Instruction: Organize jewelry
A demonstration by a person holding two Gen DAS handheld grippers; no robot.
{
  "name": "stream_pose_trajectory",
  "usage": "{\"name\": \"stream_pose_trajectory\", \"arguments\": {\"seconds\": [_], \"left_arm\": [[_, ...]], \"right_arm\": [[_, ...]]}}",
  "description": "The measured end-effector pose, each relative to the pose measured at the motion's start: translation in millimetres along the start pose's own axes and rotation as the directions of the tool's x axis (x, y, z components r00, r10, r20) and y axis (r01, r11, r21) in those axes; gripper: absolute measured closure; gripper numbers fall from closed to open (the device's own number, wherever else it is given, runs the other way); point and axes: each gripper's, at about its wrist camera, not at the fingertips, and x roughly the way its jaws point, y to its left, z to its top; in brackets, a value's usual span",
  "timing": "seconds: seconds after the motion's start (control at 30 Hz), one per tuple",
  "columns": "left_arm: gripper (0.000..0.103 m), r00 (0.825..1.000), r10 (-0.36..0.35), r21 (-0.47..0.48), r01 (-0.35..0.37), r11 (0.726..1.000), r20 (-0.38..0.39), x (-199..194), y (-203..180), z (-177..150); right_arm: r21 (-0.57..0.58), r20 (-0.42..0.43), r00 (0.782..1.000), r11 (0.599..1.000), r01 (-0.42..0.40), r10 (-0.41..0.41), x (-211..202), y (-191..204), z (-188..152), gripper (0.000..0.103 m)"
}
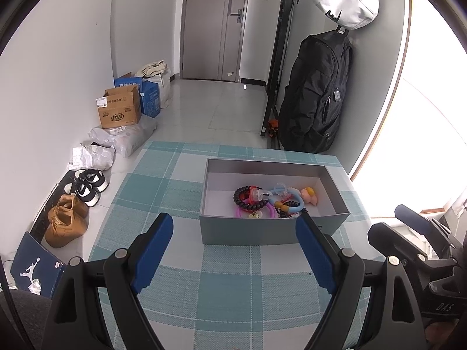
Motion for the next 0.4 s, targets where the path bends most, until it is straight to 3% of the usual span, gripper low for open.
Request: {"name": "stream_pose_trajectory", "arguments": {"seconds": [0.4], "left_arm": [[0.02, 0.999, -0.017, 0.009, 0.017, 1.0, 0.034, -4.3, -1.8, -1.2]], "right_arm": [[0.001, 0.002, 1.0, 1.0, 0.0, 0.0, 0.0, 1.9, -0.3, 0.0]]}}
